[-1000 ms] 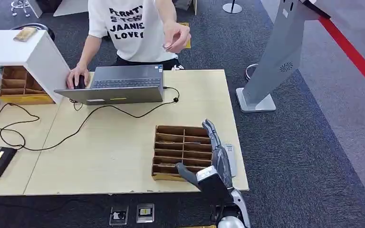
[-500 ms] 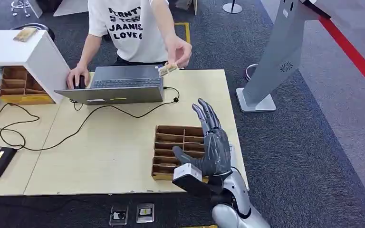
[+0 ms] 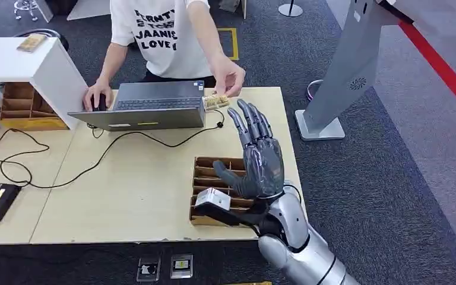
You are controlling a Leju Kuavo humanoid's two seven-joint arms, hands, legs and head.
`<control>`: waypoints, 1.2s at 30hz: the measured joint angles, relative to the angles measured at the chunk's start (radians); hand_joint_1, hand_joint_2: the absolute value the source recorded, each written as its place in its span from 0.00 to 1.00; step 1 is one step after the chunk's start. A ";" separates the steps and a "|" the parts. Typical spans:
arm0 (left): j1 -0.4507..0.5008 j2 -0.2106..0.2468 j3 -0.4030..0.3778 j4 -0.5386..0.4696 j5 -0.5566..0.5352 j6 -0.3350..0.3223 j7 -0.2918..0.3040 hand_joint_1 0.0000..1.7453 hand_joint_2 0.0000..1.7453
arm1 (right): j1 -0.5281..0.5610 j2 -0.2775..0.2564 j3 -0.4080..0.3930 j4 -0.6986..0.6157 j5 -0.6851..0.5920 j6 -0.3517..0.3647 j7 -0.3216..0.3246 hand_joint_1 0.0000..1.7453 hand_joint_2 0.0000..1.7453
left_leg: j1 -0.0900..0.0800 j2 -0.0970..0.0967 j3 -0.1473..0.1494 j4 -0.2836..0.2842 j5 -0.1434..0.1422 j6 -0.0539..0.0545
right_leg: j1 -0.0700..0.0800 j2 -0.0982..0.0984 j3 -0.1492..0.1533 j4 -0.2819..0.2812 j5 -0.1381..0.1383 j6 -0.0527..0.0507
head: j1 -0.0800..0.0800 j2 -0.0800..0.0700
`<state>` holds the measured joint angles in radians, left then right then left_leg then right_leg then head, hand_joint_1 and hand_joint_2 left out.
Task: Pass the card to the sensor for recognition and then transmit it.
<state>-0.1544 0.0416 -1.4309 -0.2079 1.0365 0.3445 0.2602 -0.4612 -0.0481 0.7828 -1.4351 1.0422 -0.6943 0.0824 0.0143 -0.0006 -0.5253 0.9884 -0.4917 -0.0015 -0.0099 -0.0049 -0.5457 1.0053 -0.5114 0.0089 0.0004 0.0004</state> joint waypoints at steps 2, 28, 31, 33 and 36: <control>-0.002 0.000 0.000 0.000 -0.002 0.000 0.001 0.00 0.00 | -0.012 0.002 0.005 0.014 0.026 0.000 0.008 0.00 1.00 | 0.000 0.000 0.000 0.000 0.000 0.000 | 0.000 0.000 0.000 0.000 0.000 0.000 | 0.000 0.000; -0.015 -0.002 -0.016 0.000 -0.014 -0.003 0.006 0.00 0.00 | -0.053 0.086 0.006 0.122 0.154 0.000 -0.033 0.00 1.00 | 0.000 0.000 0.000 0.000 0.000 0.000 | 0.000 0.000 0.000 0.000 0.000 0.000 | 0.000 0.000; -0.015 -0.002 -0.017 0.000 -0.013 -0.003 0.006 0.00 0.00 | -0.059 0.100 0.006 0.132 0.148 0.000 -0.050 0.01 1.00 | 0.000 0.000 0.000 0.000 0.000 0.000 | 0.000 0.000 0.000 0.000 0.000 0.000 | 0.000 0.000; -0.015 -0.002 -0.017 0.000 -0.012 -0.002 0.006 0.00 0.00 | -0.061 0.109 0.006 0.138 0.144 0.000 -0.061 0.12 1.00 | 0.000 0.000 0.000 0.000 0.000 0.000 | 0.000 0.000 0.000 0.000 0.000 0.000 | 0.000 0.000; -0.014 -0.002 -0.017 0.000 -0.010 0.000 0.006 0.00 0.00 | -0.063 0.124 0.005 0.144 0.140 0.000 -0.077 0.89 1.00 | 0.000 0.000 0.000 0.000 0.000 0.000 | 0.000 0.000 0.000 0.000 0.000 0.000 | 0.000 0.000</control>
<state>-0.1686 0.0401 -1.4481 -0.2079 1.0262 0.3449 0.2663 -0.5241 0.0755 0.7877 -1.2913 1.1818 -0.6947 0.0057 0.0144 -0.0006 -0.5252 0.9884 -0.4917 -0.0015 -0.0099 -0.0048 -0.5458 1.0053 -0.5114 0.0088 0.0004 0.0004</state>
